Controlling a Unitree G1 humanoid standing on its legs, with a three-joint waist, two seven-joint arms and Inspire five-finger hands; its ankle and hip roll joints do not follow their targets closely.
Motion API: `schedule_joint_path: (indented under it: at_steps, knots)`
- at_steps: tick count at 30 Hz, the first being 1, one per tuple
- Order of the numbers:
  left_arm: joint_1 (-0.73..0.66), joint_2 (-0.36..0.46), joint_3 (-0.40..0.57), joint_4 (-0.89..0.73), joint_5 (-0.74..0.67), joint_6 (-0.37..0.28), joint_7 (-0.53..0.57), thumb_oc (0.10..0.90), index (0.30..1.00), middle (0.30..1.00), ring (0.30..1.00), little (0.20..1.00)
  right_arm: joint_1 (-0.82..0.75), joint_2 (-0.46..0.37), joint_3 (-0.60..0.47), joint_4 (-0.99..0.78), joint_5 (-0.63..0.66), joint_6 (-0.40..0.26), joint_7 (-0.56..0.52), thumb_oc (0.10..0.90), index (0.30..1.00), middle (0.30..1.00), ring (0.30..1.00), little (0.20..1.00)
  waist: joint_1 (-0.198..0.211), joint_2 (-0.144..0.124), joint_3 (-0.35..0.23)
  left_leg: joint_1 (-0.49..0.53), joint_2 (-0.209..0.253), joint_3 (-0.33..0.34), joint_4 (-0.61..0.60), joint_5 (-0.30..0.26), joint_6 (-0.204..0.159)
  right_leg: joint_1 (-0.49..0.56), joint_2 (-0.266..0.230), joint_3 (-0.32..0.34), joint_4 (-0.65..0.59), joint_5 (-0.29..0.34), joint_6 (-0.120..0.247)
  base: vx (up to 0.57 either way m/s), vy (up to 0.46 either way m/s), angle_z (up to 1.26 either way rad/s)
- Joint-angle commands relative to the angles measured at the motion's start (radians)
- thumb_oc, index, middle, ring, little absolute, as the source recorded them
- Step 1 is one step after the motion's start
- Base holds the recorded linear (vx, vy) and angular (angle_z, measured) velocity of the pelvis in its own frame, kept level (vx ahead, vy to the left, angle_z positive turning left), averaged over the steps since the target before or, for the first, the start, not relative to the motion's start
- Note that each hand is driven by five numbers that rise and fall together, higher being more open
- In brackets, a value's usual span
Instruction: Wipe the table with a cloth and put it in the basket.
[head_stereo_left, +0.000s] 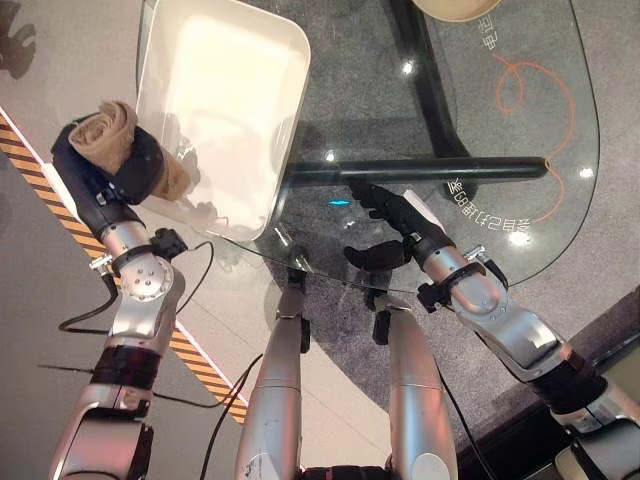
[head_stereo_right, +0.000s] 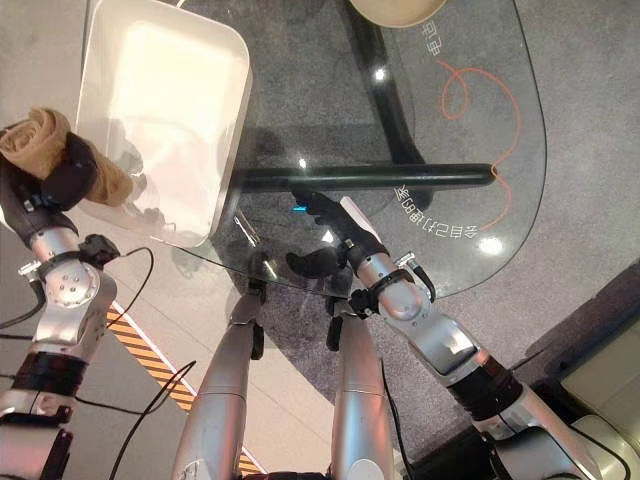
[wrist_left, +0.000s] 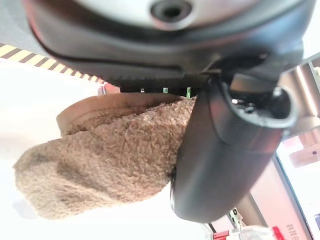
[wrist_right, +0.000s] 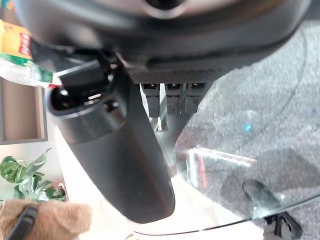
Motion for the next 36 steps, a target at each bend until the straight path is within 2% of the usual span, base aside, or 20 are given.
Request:
schedule_joint_path:
  at_steps: [1,4,13,15,16,18,20,23,27,28,30,32,33,36]
  knots:
    - [-0.067,0.074,0.037,-0.030,0.093,-0.089,0.061,0.100,0.300,0.300,0.300,0.200,-0.024,-0.018,0.027,-0.064,0.055,-0.030,0.017,0.800,0.900,0.900,0.900,0.900,-0.021,0.010,-0.026,-0.042,-0.015,0.152,0.161,-0.154,0.039,-0.010,0.065,0.007,-0.166,0.114,0.025,0.02,0.081,-0.01]
    - [-0.128,0.062,0.003,0.035,0.102,-0.094,0.060,0.100,0.300,0.300,0.300,0.200,-0.062,-0.016,0.048,-0.031,0.073,-0.023,0.023,0.800,0.900,0.900,0.900,0.900,-0.031,0.016,-0.026,-0.069,-0.015,0.156,0.171,-0.157,0.037,-0.046,0.064,0.015,-0.158,0.123,0.029,0.03,0.087,-0.02]
    - [-0.239,0.048,-0.070,0.173,0.091,-0.019,0.029,0.100,0.300,0.300,0.300,0.200,-0.142,-0.008,0.071,0.038,0.101,-0.014,0.037,0.800,0.900,0.900,0.900,0.900,-0.046,0.023,-0.026,-0.113,-0.019,0.161,0.181,-0.152,0.033,-0.099,0.069,0.025,-0.144,0.135,0.035,0.00,0.044,-0.05]
    - [-0.264,0.046,-0.093,0.207,0.113,0.020,0.015,0.100,0.300,0.300,0.300,0.200,-0.158,-0.005,0.071,0.048,0.102,-0.008,0.043,0.800,0.900,0.900,0.900,0.900,-0.051,0.020,-0.026,-0.119,-0.021,0.161,0.177,-0.148,0.031,-0.106,0.073,0.027,-0.145,0.139,0.036,0.00,0.012,-0.03]
    - [-0.286,0.053,-0.115,0.247,0.141,0.074,0.004,0.100,0.300,0.300,0.300,0.200,-0.166,-0.007,0.073,0.060,0.102,-0.013,0.051,0.800,0.900,0.900,0.900,0.900,-0.055,0.016,-0.026,-0.126,-0.022,0.161,0.175,-0.144,0.029,-0.111,0.075,0.028,-0.149,0.143,0.036,0.00,0.000,0.00]
    - [-0.301,0.061,-0.132,0.278,0.167,0.112,0.002,0.100,0.300,0.300,0.300,0.200,-0.172,-0.009,0.074,0.073,0.102,-0.022,0.056,0.800,0.900,0.900,0.900,0.900,-0.057,0.014,-0.026,-0.127,-0.022,0.162,0.172,-0.141,0.027,-0.113,0.076,0.028,-0.150,0.144,0.036,0.00,0.000,0.00]
    - [-0.334,0.078,-0.172,0.338,0.239,0.212,0.001,0.100,0.300,0.300,0.300,0.200,-0.182,-0.015,0.074,0.088,0.111,-0.033,0.063,0.800,0.900,0.900,0.900,0.900,-0.065,0.009,-0.026,-0.133,-0.021,0.162,0.172,-0.138,0.023,-0.117,0.077,0.028,-0.152,0.147,0.036,0.00,0.000,0.00]
    - [-0.364,0.094,-0.203,0.389,0.261,0.274,-0.018,0.100,0.300,0.300,0.300,0.200,-0.183,-0.024,0.077,0.086,0.115,-0.040,0.070,0.800,0.900,0.900,0.900,0.900,-0.073,0.003,-0.026,-0.138,-0.021,0.163,0.172,-0.134,0.019,-0.120,0.079,0.031,-0.156,0.152,0.038,0.00,0.000,0.00]
    - [-0.390,0.097,-0.227,0.417,0.260,0.296,-0.037,0.100,0.300,0.300,0.300,0.200,-0.187,-0.024,0.083,0.088,0.119,-0.046,0.063,0.800,0.900,0.900,0.900,0.900,-0.078,-0.002,-0.026,-0.140,-0.021,0.164,0.172,-0.134,0.017,-0.123,0.079,0.031,-0.156,0.153,0.040,0.00,0.000,0.00]
    - [-0.403,0.090,-0.235,0.424,0.267,0.303,-0.054,0.122,0.319,0.319,0.319,0.222,-0.187,-0.018,0.084,0.092,0.116,-0.051,0.060,0.800,0.900,0.900,0.900,0.900,-0.080,-0.004,-0.026,-0.141,-0.021,0.163,0.170,-0.133,0.016,-0.124,0.079,0.030,-0.155,0.153,0.041,0.00,0.000,0.00]
    - [-0.413,0.082,-0.243,0.429,0.268,0.306,-0.070,0.366,0.528,0.528,0.528,0.466,-0.187,-0.011,0.083,0.095,0.109,-0.054,0.061,0.800,0.900,0.900,0.900,0.900,-0.081,-0.004,-0.026,-0.142,-0.022,0.162,0.168,-0.133,0.017,-0.125,0.079,0.029,-0.156,0.154,0.042,0.00,0.000,0.00]
    - [-0.419,0.075,-0.245,0.431,0.275,0.310,-0.083,0.528,0.667,0.667,0.667,0.628,-0.187,-0.007,0.081,0.096,0.106,-0.057,0.063,0.800,0.900,0.900,0.900,0.900,-0.082,-0.005,-0.026,-0.142,-0.023,0.163,0.168,-0.133,0.016,-0.126,0.079,0.030,-0.157,0.155,0.042,0.00,0.000,0.00]
    - [-0.420,0.070,-0.249,0.431,0.267,0.319,-0.093,0.800,0.900,0.900,0.900,0.900,-0.182,0.000,0.075,0.094,0.098,-0.055,0.063,0.800,0.900,0.900,0.900,0.900,-0.083,-0.005,-0.026,-0.138,-0.024,0.163,0.165,-0.133,0.017,-0.122,0.077,0.029,-0.161,0.157,0.043,0.00,0.000,0.00]
    - [-0.421,0.064,-0.245,0.434,0.254,0.320,-0.097,0.800,0.900,0.900,0.900,0.900,-0.174,0.011,0.067,0.095,0.083,-0.056,0.059,0.800,0.900,0.900,0.900,0.900,-0.083,-0.006,-0.026,-0.135,-0.026,0.164,0.165,-0.134,0.017,-0.118,0.076,0.026,-0.163,0.156,0.044,0.00,0.000,0.00]
